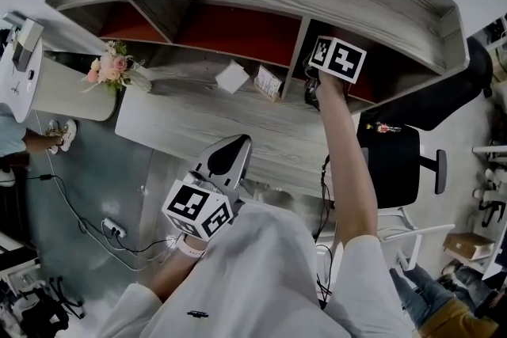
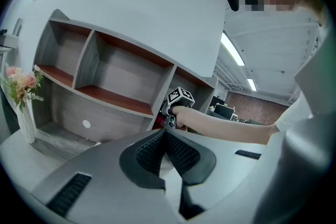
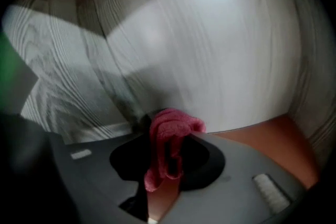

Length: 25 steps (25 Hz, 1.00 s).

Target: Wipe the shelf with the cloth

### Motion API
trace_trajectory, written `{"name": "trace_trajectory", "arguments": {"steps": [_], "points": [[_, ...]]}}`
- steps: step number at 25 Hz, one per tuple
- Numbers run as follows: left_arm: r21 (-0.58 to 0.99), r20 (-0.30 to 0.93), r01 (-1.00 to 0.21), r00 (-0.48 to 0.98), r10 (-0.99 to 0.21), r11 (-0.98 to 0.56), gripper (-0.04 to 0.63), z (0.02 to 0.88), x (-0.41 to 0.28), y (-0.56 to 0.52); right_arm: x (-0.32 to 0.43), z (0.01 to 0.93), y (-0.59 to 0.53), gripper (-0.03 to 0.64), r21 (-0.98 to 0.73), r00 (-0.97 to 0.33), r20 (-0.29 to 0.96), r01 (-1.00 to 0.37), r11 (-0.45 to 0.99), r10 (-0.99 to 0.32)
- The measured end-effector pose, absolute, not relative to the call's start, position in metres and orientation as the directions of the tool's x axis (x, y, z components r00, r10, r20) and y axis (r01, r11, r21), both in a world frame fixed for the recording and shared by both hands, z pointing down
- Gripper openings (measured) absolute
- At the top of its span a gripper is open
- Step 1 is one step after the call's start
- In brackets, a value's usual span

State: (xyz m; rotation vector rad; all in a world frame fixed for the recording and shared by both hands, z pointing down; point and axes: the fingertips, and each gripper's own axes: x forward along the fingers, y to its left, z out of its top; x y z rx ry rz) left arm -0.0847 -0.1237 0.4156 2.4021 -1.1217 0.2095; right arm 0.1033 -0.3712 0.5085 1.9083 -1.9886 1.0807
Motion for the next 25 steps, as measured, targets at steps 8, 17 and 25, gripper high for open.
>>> {"name": "trace_trajectory", "arguments": {"steps": [8,17,25], "points": [[0.344,0.327,-0.766,0.64,-0.695,-0.543,0.006,0.412,-0.089,-0.119,0.086,0.491,-0.374,0.123,-0.467,-0.274,0.444,-0.883,0.041,-0.853],[0.339,0.313,-0.757,0.651,-0.692,-0.559,0.006,0.405,-0.078,-0.113,0.084,0.436,-0.373,0.124,-0.426,-0.284,0.277,-0.892,0.147,-0.918],[0.33,0.31,-0.762,0.645,-0.699,-0.557,0.006,0.401,-0.076,-0.105,0.085,0.345,-0.369,0.126,-0.29,-0.241,-0.012,-0.928,0.234,-0.971]]}}
